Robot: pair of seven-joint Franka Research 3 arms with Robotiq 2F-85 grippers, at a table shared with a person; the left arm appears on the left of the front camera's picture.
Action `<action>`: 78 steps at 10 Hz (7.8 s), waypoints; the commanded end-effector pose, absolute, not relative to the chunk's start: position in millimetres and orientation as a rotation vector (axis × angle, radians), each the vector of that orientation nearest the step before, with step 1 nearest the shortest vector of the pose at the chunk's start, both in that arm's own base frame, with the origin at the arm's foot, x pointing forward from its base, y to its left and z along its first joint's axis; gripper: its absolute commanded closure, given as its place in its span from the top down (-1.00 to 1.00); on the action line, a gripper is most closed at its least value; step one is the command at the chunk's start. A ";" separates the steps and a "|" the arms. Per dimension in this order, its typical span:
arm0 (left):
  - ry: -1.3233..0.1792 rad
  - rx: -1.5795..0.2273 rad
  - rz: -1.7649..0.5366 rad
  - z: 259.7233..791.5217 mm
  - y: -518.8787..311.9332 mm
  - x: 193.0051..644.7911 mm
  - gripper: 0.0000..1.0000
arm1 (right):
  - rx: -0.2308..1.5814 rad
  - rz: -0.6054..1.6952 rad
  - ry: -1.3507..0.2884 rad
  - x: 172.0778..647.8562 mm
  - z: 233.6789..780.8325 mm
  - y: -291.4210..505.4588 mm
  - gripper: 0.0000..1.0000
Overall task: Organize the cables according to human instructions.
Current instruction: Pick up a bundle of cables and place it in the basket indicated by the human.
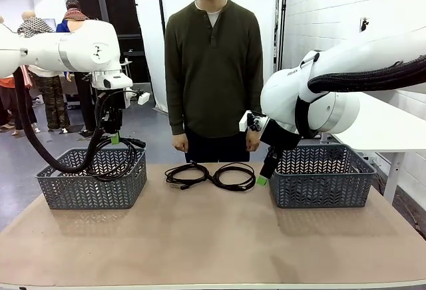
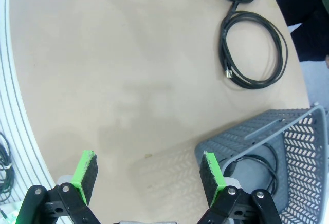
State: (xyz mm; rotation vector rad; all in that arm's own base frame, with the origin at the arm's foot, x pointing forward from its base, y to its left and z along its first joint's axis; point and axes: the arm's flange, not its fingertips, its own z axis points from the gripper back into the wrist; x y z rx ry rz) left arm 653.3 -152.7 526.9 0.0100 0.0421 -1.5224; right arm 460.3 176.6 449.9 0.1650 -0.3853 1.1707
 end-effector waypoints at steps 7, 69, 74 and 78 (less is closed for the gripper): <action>0.020 0.094 -1.422 522.8 -109.3 710.9 -1.00 | 0.159 1.164 -0.384 460.9 450.3 177.4 1.00; -0.089 -0.019 -1.445 567.3 -116.2 564.5 1.00 | 0.159 1.164 -0.384 460.9 450.3 177.4 1.00; -0.060 -0.040 -1.408 574.0 -121.1 563.5 1.00 | 0.159 1.164 -0.384 460.9 450.3 177.4 1.00; -0.167 -0.030 -1.380 556.0 -140.2 498.6 1.00 | 0.159 1.164 -0.384 460.9 450.3 177.4 1.00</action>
